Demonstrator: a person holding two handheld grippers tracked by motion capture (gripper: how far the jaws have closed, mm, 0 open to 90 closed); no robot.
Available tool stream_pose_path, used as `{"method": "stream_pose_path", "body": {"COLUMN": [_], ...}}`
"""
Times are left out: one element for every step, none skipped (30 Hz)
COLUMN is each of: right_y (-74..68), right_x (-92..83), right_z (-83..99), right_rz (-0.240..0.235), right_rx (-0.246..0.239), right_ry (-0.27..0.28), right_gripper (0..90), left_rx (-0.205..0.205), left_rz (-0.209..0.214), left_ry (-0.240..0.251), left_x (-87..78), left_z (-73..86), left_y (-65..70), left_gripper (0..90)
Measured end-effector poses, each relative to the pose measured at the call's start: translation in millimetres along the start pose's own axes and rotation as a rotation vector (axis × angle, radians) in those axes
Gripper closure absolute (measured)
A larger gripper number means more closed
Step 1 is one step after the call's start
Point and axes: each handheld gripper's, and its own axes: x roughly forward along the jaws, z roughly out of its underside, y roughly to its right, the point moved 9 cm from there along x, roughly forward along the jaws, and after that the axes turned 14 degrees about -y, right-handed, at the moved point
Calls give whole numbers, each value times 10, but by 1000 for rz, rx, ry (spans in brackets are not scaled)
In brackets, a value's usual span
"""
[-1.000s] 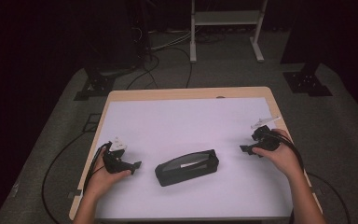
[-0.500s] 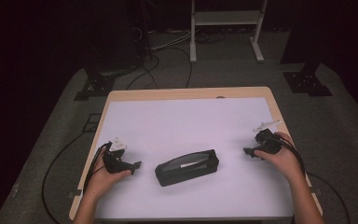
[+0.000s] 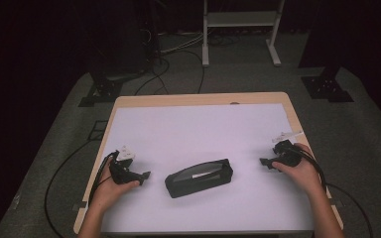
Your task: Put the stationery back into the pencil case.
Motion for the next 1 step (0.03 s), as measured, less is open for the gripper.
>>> {"method": "stream_pose_path", "body": {"right_y": [-1], "right_x": [0], "right_z": [4], "right_rz": [0], "right_rx": [3], "right_ry": [12], "right_gripper": [244], "left_rx": [0], "left_rz": [0], "left_ry": [0], "left_x": [0], "left_z": [0], "left_y": [0], "left_gripper": [3]}}
